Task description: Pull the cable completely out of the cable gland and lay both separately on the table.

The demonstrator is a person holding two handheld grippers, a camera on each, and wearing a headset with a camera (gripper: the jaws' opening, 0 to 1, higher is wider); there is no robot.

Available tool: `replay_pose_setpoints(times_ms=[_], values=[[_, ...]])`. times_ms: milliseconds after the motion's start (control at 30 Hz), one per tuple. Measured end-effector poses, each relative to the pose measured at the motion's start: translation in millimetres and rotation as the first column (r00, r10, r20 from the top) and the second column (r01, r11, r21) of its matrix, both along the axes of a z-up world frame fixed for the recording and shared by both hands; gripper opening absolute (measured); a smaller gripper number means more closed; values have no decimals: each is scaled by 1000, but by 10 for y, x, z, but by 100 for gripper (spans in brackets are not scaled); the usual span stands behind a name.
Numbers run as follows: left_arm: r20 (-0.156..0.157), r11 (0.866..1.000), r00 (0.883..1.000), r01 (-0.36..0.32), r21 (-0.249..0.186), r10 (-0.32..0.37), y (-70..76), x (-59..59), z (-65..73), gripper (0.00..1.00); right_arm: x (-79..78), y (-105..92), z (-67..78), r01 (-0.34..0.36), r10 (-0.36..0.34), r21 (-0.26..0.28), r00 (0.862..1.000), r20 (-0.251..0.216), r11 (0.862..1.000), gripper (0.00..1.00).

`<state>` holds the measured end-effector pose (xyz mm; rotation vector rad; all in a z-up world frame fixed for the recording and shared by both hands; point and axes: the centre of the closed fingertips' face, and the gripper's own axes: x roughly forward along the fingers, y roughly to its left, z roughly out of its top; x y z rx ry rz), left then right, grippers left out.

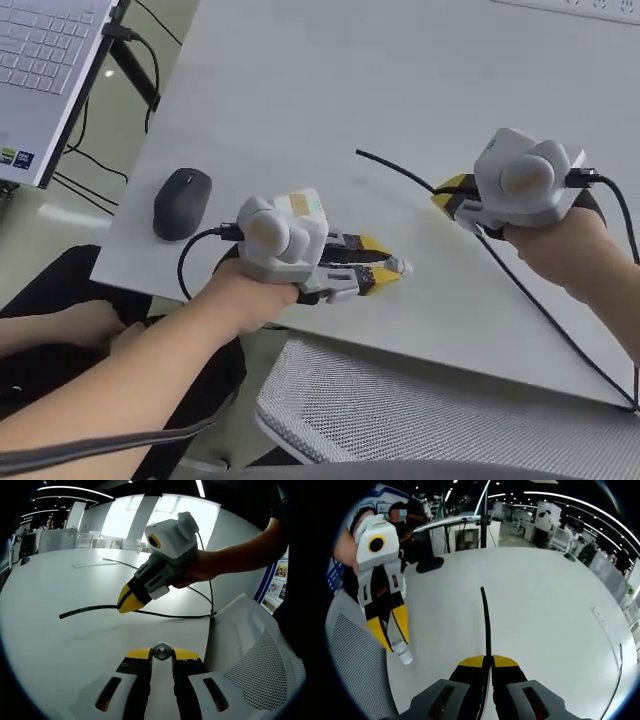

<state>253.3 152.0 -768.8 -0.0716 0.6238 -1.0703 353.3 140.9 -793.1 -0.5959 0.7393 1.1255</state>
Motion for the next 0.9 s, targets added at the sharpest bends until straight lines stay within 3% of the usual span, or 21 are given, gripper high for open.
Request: replay_pose_setpoints(times_ms=[367,900], values=[[-43,1000,999,-19,18,20,113,21,-240,16,-210,198,-132,-89,89,-7,996,-10,996,0],[-71,999,996,-46,20,47,161,42,-380,16,-275,232,-243,-127,125,-37,991,-36,991,0]])
